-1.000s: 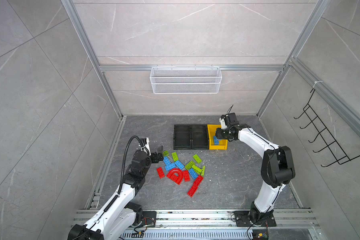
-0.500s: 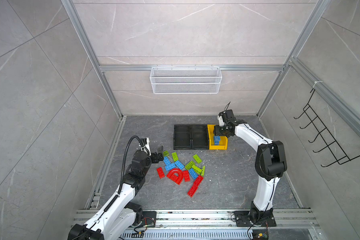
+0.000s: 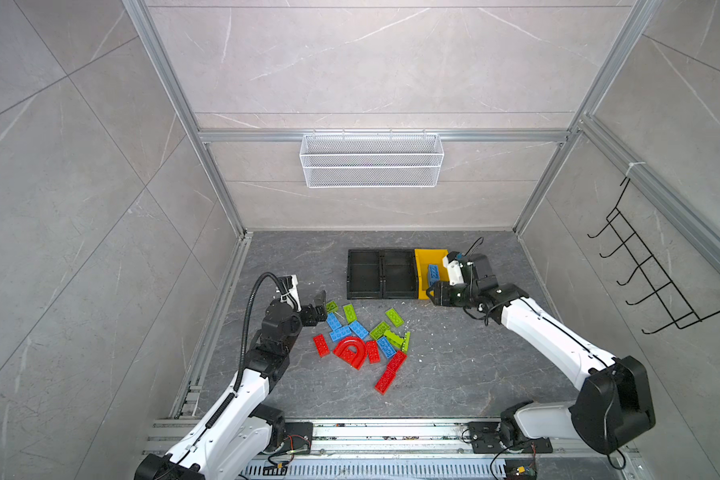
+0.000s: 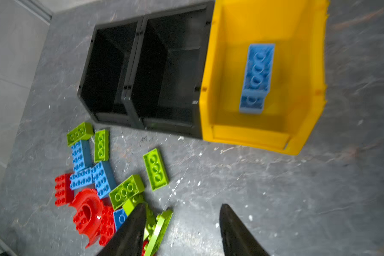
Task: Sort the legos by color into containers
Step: 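Return the right gripper to the pile and grasp a lime-green brick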
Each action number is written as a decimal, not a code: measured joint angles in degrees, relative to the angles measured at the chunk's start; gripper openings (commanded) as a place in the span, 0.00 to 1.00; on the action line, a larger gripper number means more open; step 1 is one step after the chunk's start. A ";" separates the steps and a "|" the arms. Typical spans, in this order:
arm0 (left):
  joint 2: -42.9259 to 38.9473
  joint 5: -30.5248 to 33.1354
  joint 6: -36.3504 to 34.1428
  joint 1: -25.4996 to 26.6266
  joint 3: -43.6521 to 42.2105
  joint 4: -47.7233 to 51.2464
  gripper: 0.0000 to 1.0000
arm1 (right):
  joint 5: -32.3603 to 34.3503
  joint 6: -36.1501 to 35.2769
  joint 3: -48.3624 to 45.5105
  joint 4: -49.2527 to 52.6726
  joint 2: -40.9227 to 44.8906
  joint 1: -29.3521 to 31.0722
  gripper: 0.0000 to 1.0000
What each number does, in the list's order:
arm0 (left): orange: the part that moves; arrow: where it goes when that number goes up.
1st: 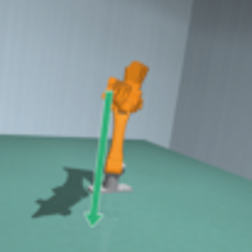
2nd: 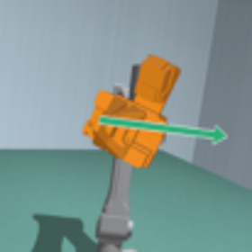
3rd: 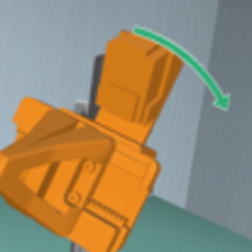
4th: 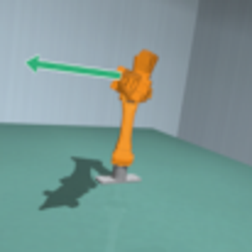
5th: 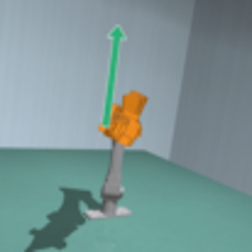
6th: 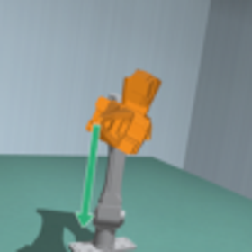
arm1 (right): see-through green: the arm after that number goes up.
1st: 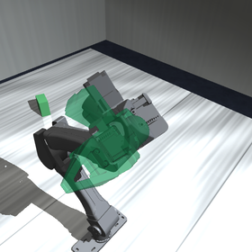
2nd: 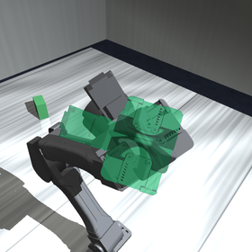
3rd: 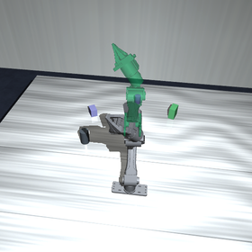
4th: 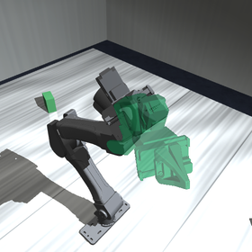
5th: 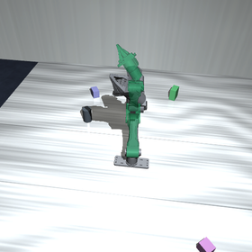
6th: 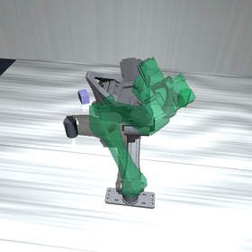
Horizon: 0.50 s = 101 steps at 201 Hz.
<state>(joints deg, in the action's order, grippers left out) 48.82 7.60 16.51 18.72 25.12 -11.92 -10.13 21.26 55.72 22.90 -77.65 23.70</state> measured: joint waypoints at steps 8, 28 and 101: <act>0.02 0.00 0.00 0.00 -0.02 0.02 1.00 | 0.09 1.25 -1.99 -0.50 0.09 2.43 0.55; 0.33 -0.07 0.00 0.00 -0.02 0.00 1.00 | 0.26 3.78 -5.05 -1.11 -0.94 7.23 0.55; 1.27 -0.15 -0.02 0.00 -0.02 -0.02 1.00 | 2.16 7.56 -5.70 -6.19 -8.90 10.88 0.55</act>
<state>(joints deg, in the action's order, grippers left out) 50.09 7.44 16.49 18.72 25.10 -11.94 -7.97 28.82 50.02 16.71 -86.54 34.59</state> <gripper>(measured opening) 0.999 0.549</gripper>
